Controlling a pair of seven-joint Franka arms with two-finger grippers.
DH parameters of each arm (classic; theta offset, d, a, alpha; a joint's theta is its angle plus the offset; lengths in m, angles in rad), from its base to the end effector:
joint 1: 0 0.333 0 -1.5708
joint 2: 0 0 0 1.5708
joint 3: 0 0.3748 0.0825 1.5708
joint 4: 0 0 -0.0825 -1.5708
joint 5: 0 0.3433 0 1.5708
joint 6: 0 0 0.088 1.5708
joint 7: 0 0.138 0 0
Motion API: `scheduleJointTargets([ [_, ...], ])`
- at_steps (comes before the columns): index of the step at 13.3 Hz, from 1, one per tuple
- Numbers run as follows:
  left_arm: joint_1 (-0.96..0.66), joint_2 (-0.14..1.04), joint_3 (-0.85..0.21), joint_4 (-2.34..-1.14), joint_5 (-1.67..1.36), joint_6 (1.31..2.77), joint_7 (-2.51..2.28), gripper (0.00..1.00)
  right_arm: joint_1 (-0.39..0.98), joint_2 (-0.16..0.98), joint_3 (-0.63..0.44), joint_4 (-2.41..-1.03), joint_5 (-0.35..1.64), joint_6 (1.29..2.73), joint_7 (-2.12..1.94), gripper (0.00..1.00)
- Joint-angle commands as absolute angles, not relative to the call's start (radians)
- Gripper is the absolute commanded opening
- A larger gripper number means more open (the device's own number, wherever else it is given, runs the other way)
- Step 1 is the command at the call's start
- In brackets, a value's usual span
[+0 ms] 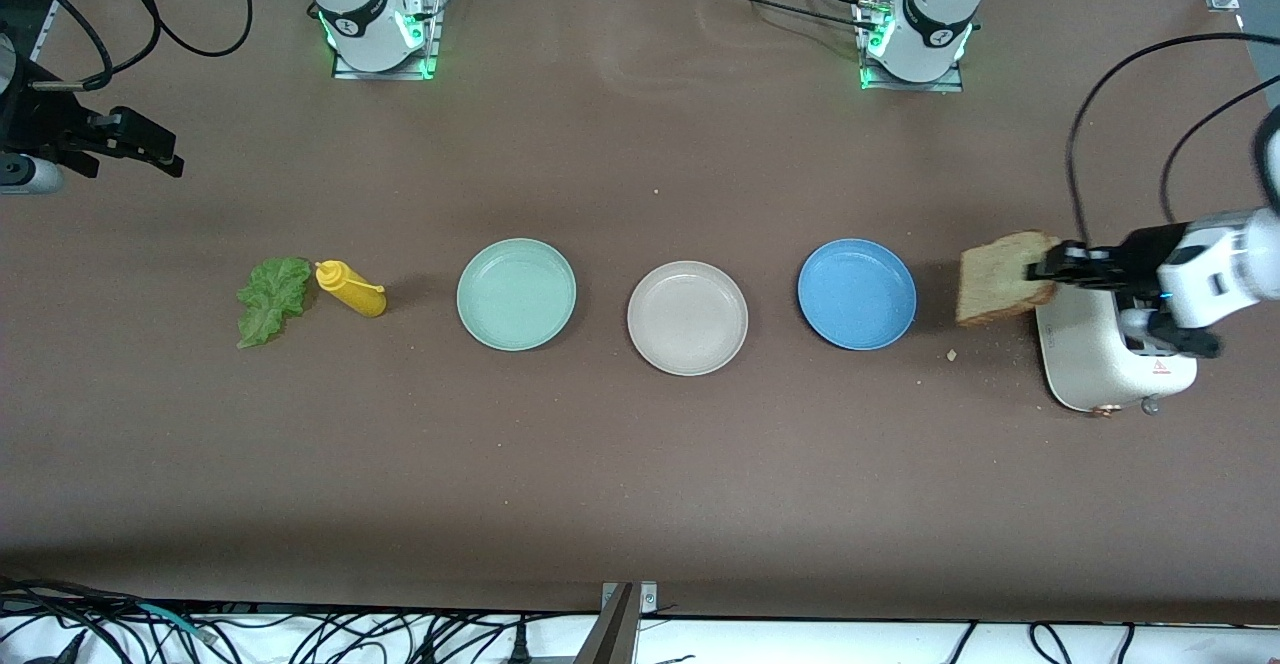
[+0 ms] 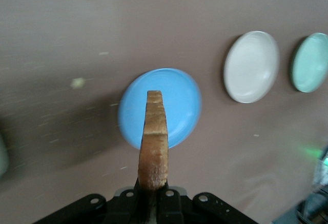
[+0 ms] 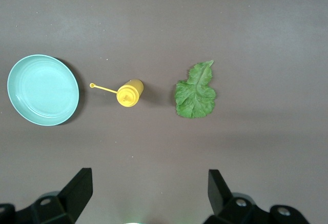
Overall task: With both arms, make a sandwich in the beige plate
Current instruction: 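Carry the bread slice onto the beige plate with the left gripper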
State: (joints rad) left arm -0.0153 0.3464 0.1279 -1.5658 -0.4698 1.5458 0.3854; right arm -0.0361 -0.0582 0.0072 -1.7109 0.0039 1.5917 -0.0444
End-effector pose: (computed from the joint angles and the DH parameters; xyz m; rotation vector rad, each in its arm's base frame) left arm 0.5974 -0.0070 0.4729 2.6131 -0.2580 -0.3250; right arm 0.4887 -0.0135 0.6230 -3.1343 -0.0239 0.0954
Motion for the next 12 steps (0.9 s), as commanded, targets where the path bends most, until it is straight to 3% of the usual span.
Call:
scheduleJointTargets([
  [1, -0.07, 0.428, 0.141, -1.526, -0.625, 1.517, 0.4, 0.0, -0.04, -0.055, 0.005, -1.698, 0.023, 1.578, -0.052, 1.0],
  [9, -0.242, 0.603, 0.143, -1.526, -1.062, 1.537, 0.298, 0.0, -0.041, -0.055, 0.005, -1.698, 0.023, 1.578, -0.054, 1.0],
  [12, -0.31, 0.638, 0.141, -1.539, -1.159, 1.698, 0.279, 0.0, -0.041, -0.055, 0.003, -1.698, 0.023, 1.577, -0.054, 1.0],
])
